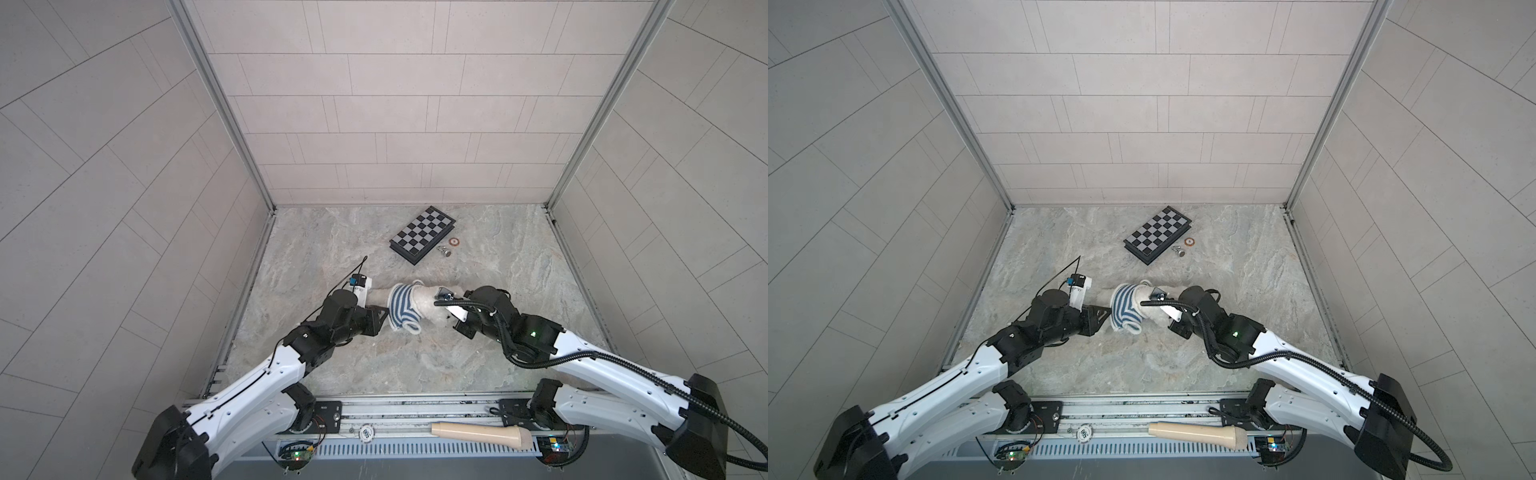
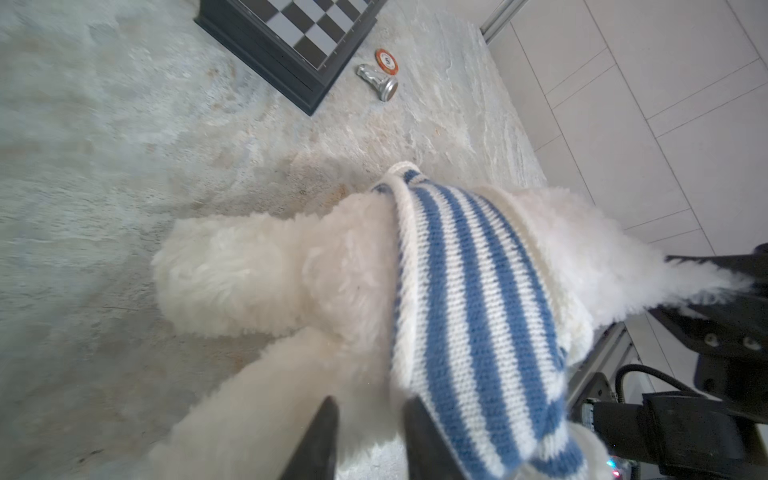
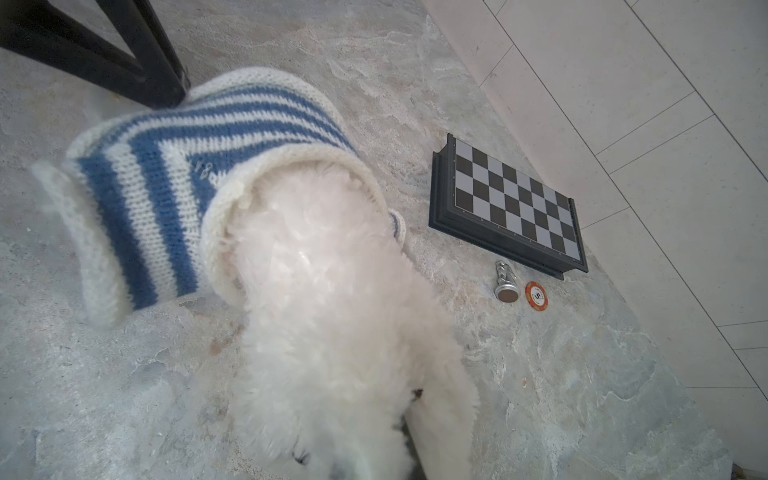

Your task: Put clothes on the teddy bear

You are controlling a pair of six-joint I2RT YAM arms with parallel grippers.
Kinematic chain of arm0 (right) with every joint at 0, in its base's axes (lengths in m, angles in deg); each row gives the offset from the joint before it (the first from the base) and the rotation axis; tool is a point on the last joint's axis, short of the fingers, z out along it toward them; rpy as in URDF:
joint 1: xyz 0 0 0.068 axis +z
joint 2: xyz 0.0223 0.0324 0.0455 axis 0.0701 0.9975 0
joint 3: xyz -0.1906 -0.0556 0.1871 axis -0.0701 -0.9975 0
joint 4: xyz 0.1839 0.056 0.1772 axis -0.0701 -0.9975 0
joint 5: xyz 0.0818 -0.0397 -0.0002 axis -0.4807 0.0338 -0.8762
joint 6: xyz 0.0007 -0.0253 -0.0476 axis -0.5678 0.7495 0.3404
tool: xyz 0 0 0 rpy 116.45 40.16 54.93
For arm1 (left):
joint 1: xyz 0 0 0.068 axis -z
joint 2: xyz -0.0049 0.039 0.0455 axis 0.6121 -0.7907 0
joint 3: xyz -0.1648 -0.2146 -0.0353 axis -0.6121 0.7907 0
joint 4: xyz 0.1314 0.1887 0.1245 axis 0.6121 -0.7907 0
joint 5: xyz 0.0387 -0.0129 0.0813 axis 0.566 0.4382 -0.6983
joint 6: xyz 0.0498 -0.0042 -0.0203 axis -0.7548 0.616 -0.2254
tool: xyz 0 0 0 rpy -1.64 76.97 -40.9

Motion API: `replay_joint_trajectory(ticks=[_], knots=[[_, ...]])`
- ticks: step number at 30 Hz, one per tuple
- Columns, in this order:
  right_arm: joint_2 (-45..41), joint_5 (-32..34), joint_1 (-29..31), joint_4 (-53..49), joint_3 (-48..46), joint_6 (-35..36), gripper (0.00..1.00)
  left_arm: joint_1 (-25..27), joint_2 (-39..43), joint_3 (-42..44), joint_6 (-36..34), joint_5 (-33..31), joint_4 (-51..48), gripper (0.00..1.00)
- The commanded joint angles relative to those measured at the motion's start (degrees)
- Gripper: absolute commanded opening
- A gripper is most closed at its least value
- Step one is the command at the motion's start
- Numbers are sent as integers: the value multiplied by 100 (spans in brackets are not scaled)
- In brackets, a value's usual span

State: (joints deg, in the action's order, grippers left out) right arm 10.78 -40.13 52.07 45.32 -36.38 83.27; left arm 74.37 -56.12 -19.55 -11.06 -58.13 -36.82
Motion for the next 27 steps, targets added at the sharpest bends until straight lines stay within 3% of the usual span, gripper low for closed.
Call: replay_joint_trajectory(ticks=[1,4,7,12,17,27], knots=[[49,170,-67,89,218,-168,0,-9,537,-417,-423,-339,-868,57],[146,121,-85,57,292,-193,0,-6,756,-471,-462,-98,-1094,67],[231,95,-107,51,372,-276,0,25,734,-153,-54,373,-537,68],[297,46,-164,-21,465,-385,0,106,480,256,351,576,279,53],[333,-14,-192,-24,448,-416,0,206,39,365,507,774,905,45],[316,-14,-200,-22,411,-428,0,258,-527,290,541,595,1422,30]])
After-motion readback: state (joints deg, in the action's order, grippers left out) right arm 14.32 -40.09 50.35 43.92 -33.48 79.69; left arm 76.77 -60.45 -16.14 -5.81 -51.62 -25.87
